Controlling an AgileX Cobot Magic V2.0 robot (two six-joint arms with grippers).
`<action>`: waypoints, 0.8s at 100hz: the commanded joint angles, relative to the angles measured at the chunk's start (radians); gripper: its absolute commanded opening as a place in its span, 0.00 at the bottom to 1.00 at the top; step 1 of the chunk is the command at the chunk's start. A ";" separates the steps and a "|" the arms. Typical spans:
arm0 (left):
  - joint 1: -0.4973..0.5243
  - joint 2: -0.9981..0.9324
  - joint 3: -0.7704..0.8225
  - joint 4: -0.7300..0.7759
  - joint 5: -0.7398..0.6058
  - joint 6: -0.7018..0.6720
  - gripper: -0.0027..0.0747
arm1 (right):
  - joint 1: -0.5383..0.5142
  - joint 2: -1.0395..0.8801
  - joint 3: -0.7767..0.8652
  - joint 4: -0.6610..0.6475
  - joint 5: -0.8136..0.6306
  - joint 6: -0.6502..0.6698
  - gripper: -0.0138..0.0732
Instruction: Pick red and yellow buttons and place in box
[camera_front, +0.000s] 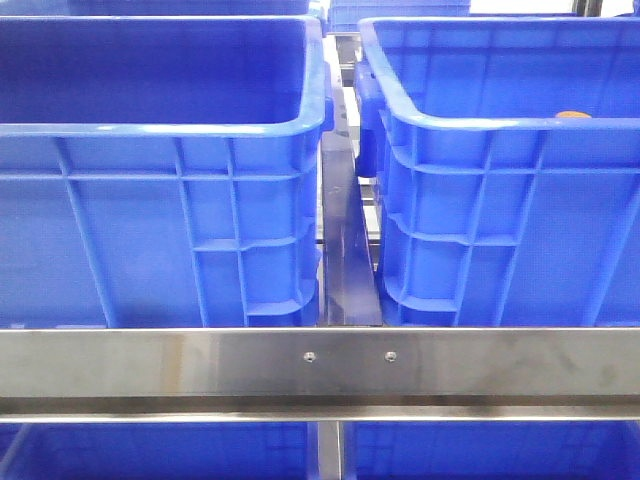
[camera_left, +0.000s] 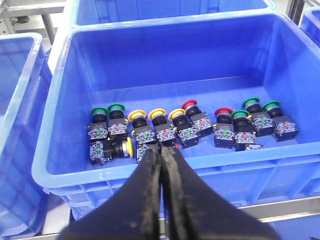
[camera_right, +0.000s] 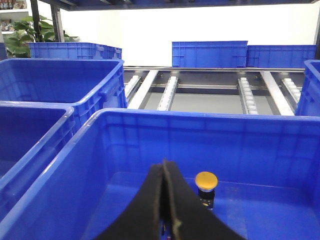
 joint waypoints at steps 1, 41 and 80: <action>0.002 0.010 -0.027 -0.002 -0.085 -0.008 0.01 | -0.004 0.001 -0.027 0.032 0.033 -0.006 0.08; 0.015 -0.058 0.175 0.009 -0.506 0.004 0.01 | -0.004 0.001 -0.027 0.032 0.036 -0.006 0.08; 0.124 -0.251 0.497 -0.084 -0.714 0.114 0.01 | -0.004 0.001 -0.027 0.032 0.040 -0.006 0.08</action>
